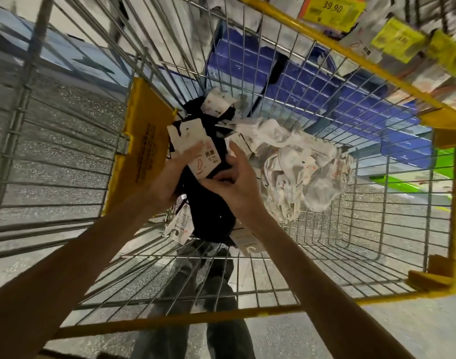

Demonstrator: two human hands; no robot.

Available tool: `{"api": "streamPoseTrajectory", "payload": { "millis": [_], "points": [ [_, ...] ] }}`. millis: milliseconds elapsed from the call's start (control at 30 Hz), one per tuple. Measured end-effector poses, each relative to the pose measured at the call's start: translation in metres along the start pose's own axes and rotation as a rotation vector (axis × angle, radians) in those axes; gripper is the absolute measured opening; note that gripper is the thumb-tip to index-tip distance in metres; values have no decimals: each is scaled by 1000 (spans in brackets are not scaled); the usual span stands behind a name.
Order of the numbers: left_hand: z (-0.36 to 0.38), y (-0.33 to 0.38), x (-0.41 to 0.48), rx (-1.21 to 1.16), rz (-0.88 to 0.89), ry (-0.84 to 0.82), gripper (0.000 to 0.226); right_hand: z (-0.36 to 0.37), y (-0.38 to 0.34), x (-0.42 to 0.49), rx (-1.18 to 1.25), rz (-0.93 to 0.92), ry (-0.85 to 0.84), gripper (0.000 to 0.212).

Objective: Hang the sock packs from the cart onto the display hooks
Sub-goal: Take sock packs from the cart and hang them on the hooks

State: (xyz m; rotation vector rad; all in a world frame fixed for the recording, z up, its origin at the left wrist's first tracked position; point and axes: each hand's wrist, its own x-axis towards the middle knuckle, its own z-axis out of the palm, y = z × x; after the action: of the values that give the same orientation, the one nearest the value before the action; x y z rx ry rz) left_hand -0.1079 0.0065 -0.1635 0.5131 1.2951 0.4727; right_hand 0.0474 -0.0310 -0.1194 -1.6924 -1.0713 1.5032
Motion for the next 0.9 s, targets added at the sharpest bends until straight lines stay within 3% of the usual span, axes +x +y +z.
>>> {"api": "streamPoseTrajectory", "payload": {
  "millis": [133,267,433,533,633,800,867,900],
  "points": [
    [22,12,-11,-4,77,57,75,-23,-16,3,-118,-25,56,81],
    [46,46,-39,50,148,104,99,-46,-42,-7,-3,17,47,68],
    [81,106,-89,93,282,64,95,-84,-99,-26,132,-14,-9,33],
    [107,146,-126,91,290,84,89,-103,-133,-45,160,-71,-32,34],
    [138,192,-182,254,365,156,86,-134,-178,-73,234,-168,-45,27],
    [176,263,-263,273,533,175,26,-181,-259,-113,399,-277,53,33],
    [183,289,-292,277,585,169,31,-195,-297,-133,420,-312,86,54],
    [187,303,-310,302,592,155,49,-203,-317,-143,433,-340,95,60]
  ]
}}
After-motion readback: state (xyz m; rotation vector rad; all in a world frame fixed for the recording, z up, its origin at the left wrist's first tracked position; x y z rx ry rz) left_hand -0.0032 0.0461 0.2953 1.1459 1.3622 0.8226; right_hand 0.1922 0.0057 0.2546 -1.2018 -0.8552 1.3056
